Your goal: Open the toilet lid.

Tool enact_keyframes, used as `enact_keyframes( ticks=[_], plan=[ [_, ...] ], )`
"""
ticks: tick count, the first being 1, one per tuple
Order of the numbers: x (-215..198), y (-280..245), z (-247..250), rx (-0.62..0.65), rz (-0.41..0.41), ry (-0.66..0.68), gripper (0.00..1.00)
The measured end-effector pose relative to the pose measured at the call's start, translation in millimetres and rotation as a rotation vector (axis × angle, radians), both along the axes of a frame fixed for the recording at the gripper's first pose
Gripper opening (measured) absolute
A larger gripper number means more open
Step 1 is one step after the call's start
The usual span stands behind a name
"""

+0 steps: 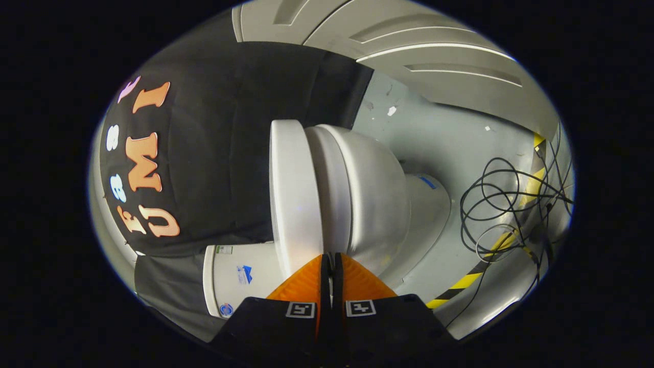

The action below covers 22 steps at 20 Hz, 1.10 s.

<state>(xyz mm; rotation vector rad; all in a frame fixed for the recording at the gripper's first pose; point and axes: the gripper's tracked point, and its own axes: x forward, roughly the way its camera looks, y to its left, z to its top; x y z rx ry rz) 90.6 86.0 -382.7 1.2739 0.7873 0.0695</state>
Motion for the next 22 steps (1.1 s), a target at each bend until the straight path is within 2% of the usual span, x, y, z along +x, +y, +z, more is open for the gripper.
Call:
enact_keyframes(
  ticks=[5,8,11,16,22],
  plan=[
    [5,-5,4,-0.023,-0.02,0.006,0.08],
    [6,-4,8,-0.107,0.023,0.0,0.08],
    [12,-7,22,-0.137,0.018,-0.022,0.08],
    [30,-8,35,-0.323,0.022,-0.072,0.08],
    [33,2,69,-0.434,0.049,-0.098,0.08]
  ],
)
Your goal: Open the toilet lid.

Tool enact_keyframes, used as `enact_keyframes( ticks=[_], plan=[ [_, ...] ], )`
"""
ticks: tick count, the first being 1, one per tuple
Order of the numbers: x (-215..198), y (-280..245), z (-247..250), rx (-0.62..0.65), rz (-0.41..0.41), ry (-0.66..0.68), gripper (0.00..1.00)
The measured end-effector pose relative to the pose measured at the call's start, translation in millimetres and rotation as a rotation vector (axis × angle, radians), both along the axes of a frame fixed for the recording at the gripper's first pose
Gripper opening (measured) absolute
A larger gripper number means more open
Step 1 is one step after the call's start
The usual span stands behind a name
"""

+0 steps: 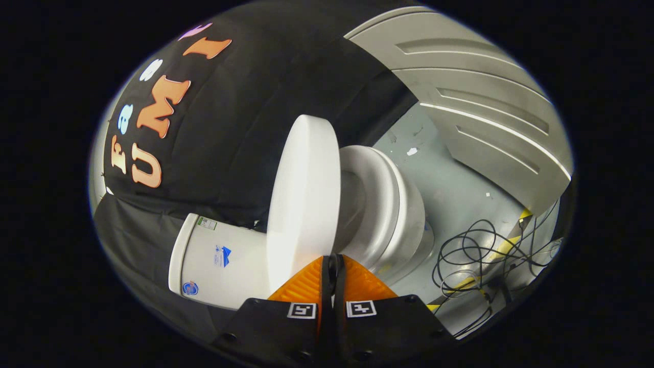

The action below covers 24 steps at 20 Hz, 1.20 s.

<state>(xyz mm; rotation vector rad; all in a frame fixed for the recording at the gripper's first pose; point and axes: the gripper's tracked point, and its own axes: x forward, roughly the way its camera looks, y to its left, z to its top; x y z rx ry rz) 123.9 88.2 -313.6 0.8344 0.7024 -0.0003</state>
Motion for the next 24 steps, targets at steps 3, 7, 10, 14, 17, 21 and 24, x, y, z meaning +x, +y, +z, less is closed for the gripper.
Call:
enact_keyframes(
  ticks=[3,7,10,14,17,21,24],
  plan=[
    [1,5,14,-0.064,0.008,0.007,0.08],
    [2,15,34,-0.134,0.021,-0.032,0.08],
    [2,22,49,-0.198,0.033,-0.052,0.08],
    [4,37,71,-0.298,0.045,-0.072,0.08],
    [3,48,89,-0.395,0.046,-0.106,0.08],
    [3,65,107,-0.484,0.058,-0.119,0.08],
    [6,83,117,-0.538,0.063,-0.149,0.08]
  ],
)
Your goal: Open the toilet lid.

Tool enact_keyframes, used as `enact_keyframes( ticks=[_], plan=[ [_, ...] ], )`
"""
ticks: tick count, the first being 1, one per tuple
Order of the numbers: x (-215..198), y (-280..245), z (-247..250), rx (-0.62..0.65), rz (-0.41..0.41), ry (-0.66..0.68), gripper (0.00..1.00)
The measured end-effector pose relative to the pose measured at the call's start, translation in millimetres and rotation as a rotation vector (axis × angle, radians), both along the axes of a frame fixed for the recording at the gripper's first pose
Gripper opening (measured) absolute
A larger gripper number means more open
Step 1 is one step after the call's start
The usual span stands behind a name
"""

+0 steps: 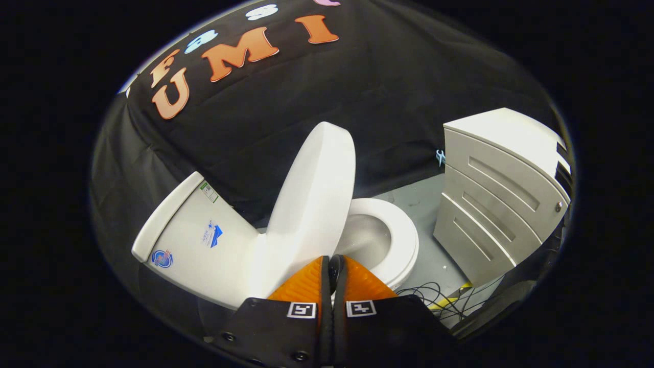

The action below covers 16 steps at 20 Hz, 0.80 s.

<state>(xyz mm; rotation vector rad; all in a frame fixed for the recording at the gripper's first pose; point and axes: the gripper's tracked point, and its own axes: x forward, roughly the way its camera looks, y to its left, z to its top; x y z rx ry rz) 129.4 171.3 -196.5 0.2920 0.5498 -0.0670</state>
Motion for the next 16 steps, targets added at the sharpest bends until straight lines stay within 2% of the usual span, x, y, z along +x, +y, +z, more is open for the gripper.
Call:
enact_keyframes(
  ticks=[16],
  plan=[
    [2,89,61,-0.346,0.088,-0.124,0.08]
  ],
)
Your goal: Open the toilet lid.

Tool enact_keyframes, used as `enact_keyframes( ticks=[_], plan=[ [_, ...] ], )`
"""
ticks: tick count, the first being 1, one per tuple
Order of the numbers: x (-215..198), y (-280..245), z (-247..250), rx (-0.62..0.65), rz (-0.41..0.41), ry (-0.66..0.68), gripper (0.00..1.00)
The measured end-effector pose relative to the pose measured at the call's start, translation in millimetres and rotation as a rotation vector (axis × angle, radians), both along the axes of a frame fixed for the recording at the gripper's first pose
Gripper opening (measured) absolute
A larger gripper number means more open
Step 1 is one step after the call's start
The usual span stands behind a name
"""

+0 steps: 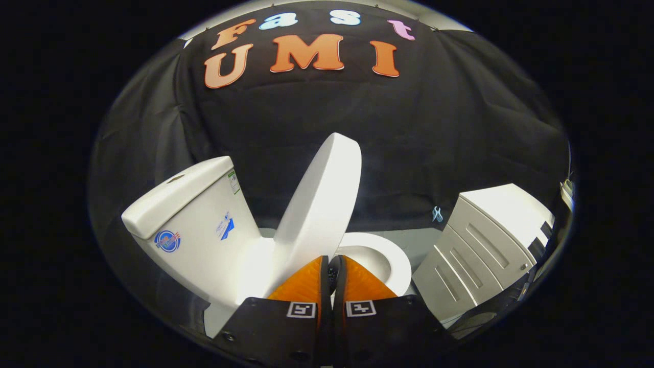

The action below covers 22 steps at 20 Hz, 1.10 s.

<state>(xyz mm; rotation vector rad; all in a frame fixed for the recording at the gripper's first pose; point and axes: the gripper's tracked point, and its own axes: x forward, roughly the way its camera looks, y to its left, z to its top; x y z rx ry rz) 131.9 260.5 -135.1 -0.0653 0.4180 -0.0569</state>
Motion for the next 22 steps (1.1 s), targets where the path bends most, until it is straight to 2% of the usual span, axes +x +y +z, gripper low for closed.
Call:
enact_keyframes(
  ticks=[15,19,22],
  plan=[
    [-2,121,33,-0.291,0.039,-0.069,0.08],
    [-4,151,32,-0.309,0.049,-0.084,0.08],
    [-4,177,30,-0.341,0.094,-0.087,0.08]
  ],
)
